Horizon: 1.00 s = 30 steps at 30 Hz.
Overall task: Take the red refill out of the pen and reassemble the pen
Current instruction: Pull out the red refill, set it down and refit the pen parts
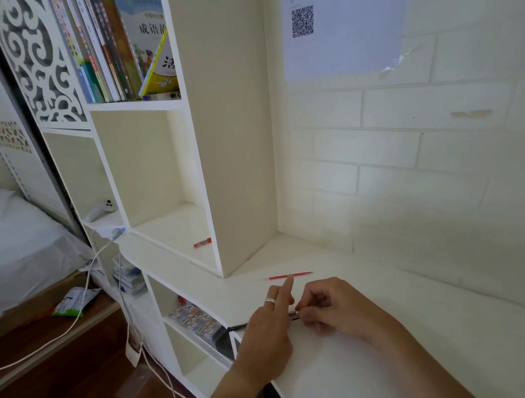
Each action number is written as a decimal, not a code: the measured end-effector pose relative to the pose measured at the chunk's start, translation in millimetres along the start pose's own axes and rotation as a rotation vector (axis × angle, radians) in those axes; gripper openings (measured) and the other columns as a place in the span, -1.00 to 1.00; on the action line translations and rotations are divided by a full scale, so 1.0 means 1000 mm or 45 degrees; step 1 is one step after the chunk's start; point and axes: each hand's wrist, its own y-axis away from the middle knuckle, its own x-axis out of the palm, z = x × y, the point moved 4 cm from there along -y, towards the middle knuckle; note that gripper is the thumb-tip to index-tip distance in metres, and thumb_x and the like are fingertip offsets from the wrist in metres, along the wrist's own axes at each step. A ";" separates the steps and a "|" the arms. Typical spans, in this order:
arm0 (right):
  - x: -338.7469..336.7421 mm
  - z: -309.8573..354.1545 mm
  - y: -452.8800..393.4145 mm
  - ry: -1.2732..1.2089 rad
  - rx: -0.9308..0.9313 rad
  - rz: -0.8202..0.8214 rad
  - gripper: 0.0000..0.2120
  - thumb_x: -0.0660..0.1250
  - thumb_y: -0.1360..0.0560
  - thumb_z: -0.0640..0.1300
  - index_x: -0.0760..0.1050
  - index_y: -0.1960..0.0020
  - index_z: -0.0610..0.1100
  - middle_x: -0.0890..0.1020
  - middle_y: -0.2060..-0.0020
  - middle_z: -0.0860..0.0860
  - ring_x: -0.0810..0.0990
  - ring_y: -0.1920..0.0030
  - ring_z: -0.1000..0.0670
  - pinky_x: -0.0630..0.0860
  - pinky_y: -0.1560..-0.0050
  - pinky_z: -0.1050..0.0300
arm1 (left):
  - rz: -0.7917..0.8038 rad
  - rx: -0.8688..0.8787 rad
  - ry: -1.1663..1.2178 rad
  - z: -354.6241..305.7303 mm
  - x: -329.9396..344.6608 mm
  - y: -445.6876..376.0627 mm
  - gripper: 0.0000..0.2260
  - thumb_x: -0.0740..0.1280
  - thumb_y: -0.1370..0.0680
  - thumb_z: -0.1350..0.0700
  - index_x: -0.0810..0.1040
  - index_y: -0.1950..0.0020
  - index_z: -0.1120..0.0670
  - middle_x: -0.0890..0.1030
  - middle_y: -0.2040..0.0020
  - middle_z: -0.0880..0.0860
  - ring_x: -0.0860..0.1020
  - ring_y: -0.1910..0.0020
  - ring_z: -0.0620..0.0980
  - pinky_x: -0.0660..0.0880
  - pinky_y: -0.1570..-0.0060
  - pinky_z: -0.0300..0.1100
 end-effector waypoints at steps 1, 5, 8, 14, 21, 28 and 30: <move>0.000 0.000 0.000 -0.009 0.002 -0.002 -0.95 0.46 -0.51 -0.25 0.64 0.14 -0.16 0.71 0.28 -0.26 0.63 0.36 0.00 0.56 0.25 0.15 | -0.015 -0.005 0.008 0.001 0.000 0.000 -0.31 0.16 -0.47 0.40 0.08 -0.55 0.02 0.38 -0.23 0.04 0.45 0.07 -0.04 0.48 0.08 -0.14; -0.005 -0.001 -0.001 -0.031 0.025 -0.006 -0.96 0.45 -0.54 -0.23 0.64 0.10 -0.15 0.71 0.33 -0.09 0.62 0.34 0.04 0.53 0.26 0.19 | -0.118 -0.065 0.101 0.002 -0.001 0.000 -0.53 0.21 -0.49 0.41 0.38 -0.32 0.01 0.32 -0.25 0.02 0.48 0.00 -0.08 0.53 0.04 -0.17; -0.010 -0.004 0.000 -0.050 0.053 -0.004 -0.96 0.44 -0.56 -0.23 0.64 0.07 -0.17 0.68 0.36 0.03 0.60 0.34 0.07 0.52 0.29 0.20 | -0.244 -0.187 0.229 0.003 -0.005 0.002 -0.88 0.33 -0.56 0.26 0.53 -0.03 0.06 0.33 -0.26 -0.01 0.44 -0.04 -0.24 0.42 0.00 -0.37; -0.018 -0.006 0.002 -0.081 0.048 -0.020 -0.96 0.42 -0.58 -0.25 0.61 0.04 -0.23 0.68 0.34 0.02 0.57 0.37 0.07 0.46 0.36 0.21 | -0.385 -0.258 -0.110 0.005 -0.012 0.004 -0.82 0.30 -0.55 -0.13 0.57 0.17 -0.10 0.46 0.04 -0.13 0.39 0.02 -0.12 0.24 -0.11 -0.12; -0.020 -0.004 0.000 -0.092 0.015 -0.083 -0.96 0.42 -0.58 -0.24 0.63 0.04 -0.21 0.72 0.26 -0.13 0.60 0.33 0.04 0.44 0.42 0.21 | -0.259 -0.274 -0.069 0.006 -0.004 0.002 -0.82 0.24 -0.60 0.18 0.47 0.10 -0.10 0.42 0.16 -0.14 0.34 0.09 -0.14 0.22 0.02 -0.15; -0.014 -0.002 -0.001 -0.059 -0.010 -0.095 -0.95 0.44 -0.56 -0.25 0.63 0.08 -0.22 0.72 0.26 -0.16 0.61 0.37 0.04 0.49 0.31 0.08 | -0.276 -0.301 -0.043 0.009 -0.004 0.001 -0.70 0.26 -0.50 0.37 0.48 0.19 -0.06 0.45 0.21 -0.13 0.36 0.14 -0.13 0.18 0.06 -0.17; -0.013 -0.002 -0.002 -0.045 -0.016 -0.091 -0.94 0.44 -0.55 -0.25 0.62 0.10 -0.20 0.72 0.25 -0.19 0.61 0.37 0.03 0.50 0.30 0.03 | -0.273 -0.307 -0.041 0.010 -0.004 0.001 -0.69 0.26 -0.50 0.37 0.46 0.22 -0.05 0.43 0.23 -0.13 0.37 0.16 -0.11 0.19 0.06 -0.16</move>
